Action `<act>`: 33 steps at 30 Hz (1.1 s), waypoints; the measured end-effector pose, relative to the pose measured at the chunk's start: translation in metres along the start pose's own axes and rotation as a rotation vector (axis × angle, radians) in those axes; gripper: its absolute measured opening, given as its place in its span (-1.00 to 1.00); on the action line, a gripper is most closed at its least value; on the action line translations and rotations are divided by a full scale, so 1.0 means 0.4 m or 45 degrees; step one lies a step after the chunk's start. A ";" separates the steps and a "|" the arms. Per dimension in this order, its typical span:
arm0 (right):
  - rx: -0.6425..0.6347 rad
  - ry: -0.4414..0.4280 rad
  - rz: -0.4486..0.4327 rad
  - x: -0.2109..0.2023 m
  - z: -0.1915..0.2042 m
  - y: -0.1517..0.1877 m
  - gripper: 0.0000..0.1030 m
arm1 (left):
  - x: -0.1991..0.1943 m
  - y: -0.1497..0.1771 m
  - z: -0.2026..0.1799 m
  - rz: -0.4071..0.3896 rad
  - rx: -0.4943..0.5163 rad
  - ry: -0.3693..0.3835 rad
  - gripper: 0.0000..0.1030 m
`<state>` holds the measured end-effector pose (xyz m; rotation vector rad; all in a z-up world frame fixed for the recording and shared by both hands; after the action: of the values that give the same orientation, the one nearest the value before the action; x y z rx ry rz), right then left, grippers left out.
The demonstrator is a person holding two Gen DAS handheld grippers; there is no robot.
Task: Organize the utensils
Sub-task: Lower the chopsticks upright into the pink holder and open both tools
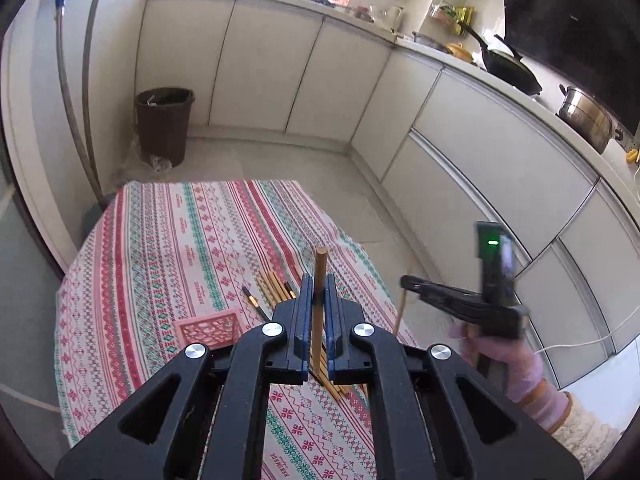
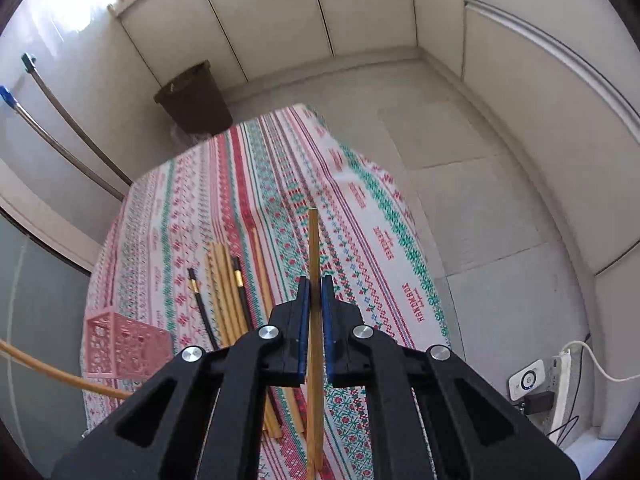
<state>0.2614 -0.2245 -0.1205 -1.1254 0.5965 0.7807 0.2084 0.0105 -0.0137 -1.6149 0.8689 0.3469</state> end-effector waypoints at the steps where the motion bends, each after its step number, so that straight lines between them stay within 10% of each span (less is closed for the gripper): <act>1: -0.003 -0.023 -0.039 -0.032 0.012 -0.014 -0.88 | -0.020 -0.010 0.004 -0.023 -0.004 -0.007 -0.91; 14: 0.019 -0.465 -0.344 -0.285 0.236 -0.210 -0.88 | -0.182 -0.146 0.102 -0.243 -0.094 -0.172 -0.91; 23: -0.094 -0.522 -0.292 -0.249 0.368 -0.184 -0.88 | -0.062 -0.096 0.199 -0.107 -0.165 -0.245 -0.88; 27: -0.130 -0.519 -0.250 -0.210 0.406 -0.164 -0.88 | -0.055 -0.090 0.238 -0.097 -0.240 -0.258 -0.30; 33: -0.197 -0.484 -0.183 -0.165 0.454 -0.132 -0.88 | -0.150 -0.119 0.277 -0.275 -0.317 -0.345 -0.02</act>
<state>0.2702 -0.0810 0.0189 -1.1095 0.1366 0.8986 0.2274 0.1358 0.0324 -1.8201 0.4538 0.5226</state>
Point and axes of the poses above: each gripper's, at about its wrist camera, not at the fingertips, and x roughly the way its jaws point, z to its left, y to its underside, the point moved 7 cm from there along x, roughly the way its jaws point, and after that the axes turned 5 degrees about -y, right-handed, at the moved point
